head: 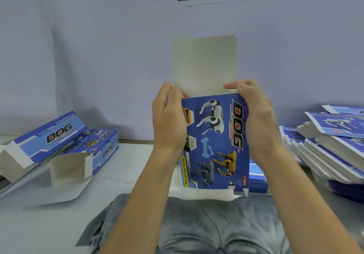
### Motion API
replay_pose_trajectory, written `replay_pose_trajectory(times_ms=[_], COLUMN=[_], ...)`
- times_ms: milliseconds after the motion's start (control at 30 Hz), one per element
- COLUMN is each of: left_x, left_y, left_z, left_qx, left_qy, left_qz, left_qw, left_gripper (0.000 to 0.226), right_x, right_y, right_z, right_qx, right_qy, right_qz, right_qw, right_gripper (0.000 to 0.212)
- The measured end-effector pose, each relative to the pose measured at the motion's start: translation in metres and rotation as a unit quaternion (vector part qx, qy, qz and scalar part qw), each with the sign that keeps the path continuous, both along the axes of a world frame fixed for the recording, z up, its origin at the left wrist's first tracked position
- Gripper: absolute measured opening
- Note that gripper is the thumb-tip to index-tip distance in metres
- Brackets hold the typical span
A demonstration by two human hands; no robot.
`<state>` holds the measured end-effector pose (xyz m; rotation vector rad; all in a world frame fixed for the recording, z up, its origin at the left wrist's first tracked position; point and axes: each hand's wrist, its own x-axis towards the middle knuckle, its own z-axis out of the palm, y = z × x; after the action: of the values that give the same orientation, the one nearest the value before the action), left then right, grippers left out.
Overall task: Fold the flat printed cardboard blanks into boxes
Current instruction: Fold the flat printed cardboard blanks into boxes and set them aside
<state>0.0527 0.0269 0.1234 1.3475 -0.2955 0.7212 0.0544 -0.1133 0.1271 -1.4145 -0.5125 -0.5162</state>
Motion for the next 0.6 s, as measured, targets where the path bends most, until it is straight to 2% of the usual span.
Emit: replay_pose_trajectory(times_ms=[67,133,167,233,300,367,500,533,600], left_x=[-0.003,-0.005,-0.005,-0.003,-0.001,-0.001,-0.003,-0.003,-0.006], left_y=[-0.001,-0.003,-0.003,-0.001,0.0,0.001,0.002,0.002,0.0], left_z=[0.003,0.005,0.006,0.005,0.005,0.006,0.006,0.005,0.004], left_qx=[0.012,0.009,0.006,0.009,0.021,0.029,0.018,0.013,0.0], left_qy=[-0.004,-0.002,0.001,0.006,0.019,0.012,-0.038,-0.053,-0.081], left_qz=[-0.014,-0.027,-0.034,-0.049,-0.05,-0.041,-0.005,0.003,0.021], left_qw=[1.0,1.0,0.999,0.999,0.998,0.999,0.999,0.998,0.996], left_gripper=[0.013,0.015,0.026,0.054,0.068,0.061,0.015,0.011,0.018], right_x=[0.002,0.003,0.003,0.004,0.004,0.003,0.003,0.004,0.006], right_y=[-0.003,-0.006,-0.006,-0.006,-0.004,-0.002,0.002,0.003,0.004], right_z=[0.001,0.002,0.001,0.0,0.0,0.0,0.0,-0.001,-0.004], right_qx=[-0.003,0.005,0.019,0.045,0.04,0.029,0.056,0.07,0.106], right_qy=[0.003,0.007,0.014,0.036,0.052,0.04,0.035,0.028,0.012], right_qz=[-0.012,-0.02,-0.014,0.0,0.013,0.046,0.034,0.033,0.021], right_qw=[1.0,1.0,1.0,0.998,0.998,0.998,0.997,0.997,0.994], right_gripper=[0.026,0.021,0.019,0.029,0.039,0.034,0.016,0.017,0.03])
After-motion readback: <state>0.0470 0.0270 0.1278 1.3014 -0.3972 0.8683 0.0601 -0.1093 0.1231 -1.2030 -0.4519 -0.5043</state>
